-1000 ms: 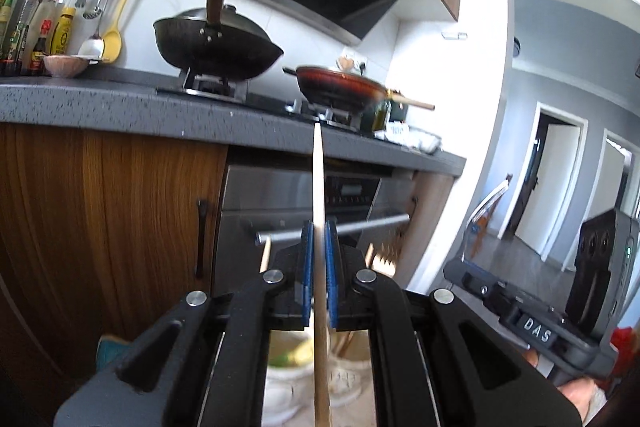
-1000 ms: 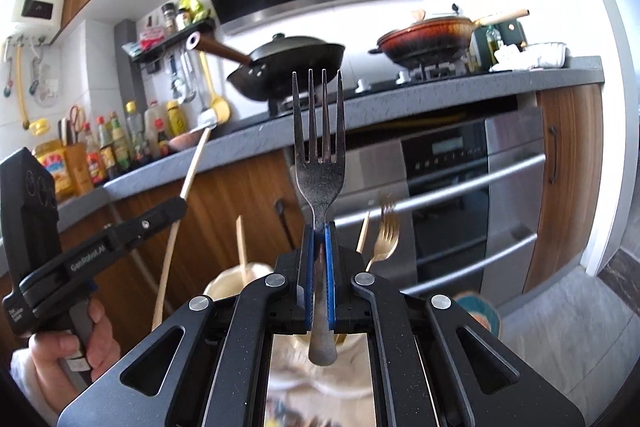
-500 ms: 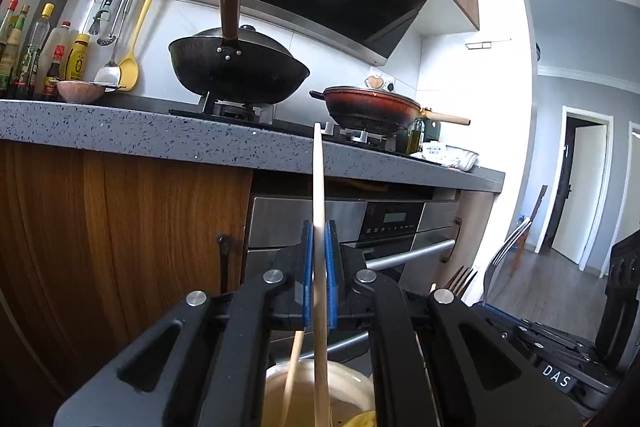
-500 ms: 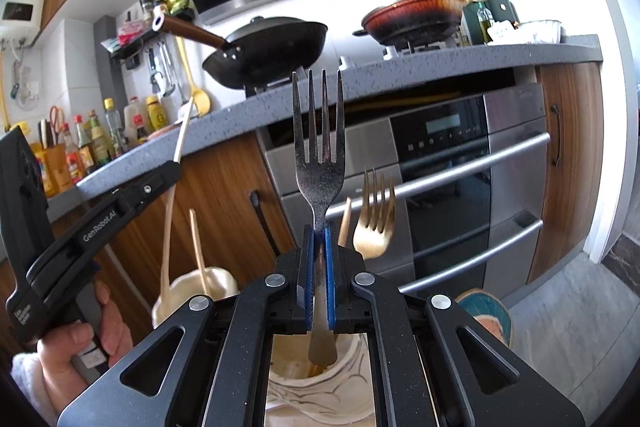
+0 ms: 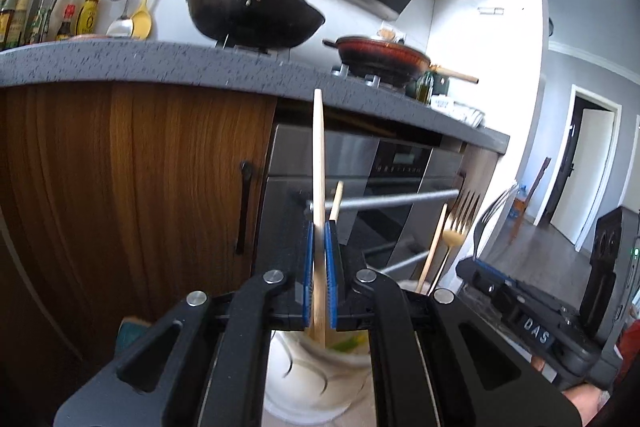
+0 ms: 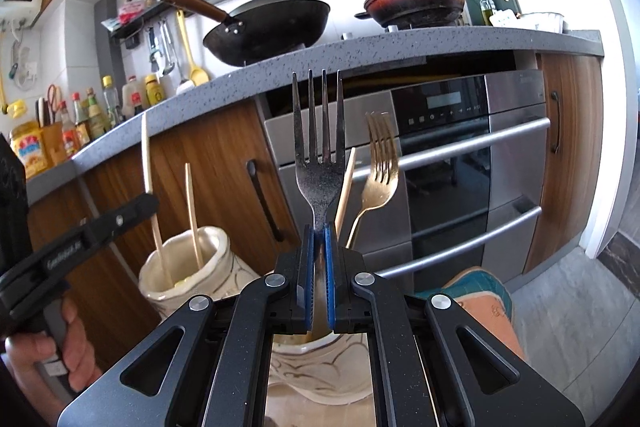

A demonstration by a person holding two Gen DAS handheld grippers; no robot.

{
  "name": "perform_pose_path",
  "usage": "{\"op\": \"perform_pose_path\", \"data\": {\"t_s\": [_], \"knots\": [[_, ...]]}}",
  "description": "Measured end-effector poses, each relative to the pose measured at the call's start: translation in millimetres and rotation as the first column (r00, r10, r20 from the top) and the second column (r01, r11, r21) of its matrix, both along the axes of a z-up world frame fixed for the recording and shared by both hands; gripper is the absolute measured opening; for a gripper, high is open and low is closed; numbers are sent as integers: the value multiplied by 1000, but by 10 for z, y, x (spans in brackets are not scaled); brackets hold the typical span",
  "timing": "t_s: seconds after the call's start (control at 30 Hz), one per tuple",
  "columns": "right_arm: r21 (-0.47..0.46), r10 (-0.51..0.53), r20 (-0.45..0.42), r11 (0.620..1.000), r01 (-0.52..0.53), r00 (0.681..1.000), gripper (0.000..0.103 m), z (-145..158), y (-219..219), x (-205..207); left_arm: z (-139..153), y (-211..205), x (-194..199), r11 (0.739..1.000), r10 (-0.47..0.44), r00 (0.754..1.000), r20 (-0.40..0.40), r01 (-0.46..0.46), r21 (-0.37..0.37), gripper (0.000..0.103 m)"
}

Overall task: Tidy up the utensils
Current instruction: 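Insert the chopstick into the large cup while the right tool inserts the fork into the small cup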

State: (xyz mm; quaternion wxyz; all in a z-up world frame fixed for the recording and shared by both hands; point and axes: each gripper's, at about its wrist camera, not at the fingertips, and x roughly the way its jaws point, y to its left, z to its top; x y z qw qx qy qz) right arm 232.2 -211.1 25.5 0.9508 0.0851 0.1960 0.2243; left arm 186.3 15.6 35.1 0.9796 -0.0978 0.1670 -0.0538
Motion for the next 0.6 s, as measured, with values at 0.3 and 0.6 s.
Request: {"op": "perform_pose_path", "data": {"t_s": [0.3, 0.6], "knots": [[-45, -9, -29, 999, 8, 1000, 6, -83, 31, 25, -82, -3, -81, 1000, 6, 998, -62, -4, 25, 6], [-43, -16, -73, 999, 13, 997, 6, -170, 0, 110, -95, -18, -111, 999, 15, 997, -73, -13, 35, 9]]}}
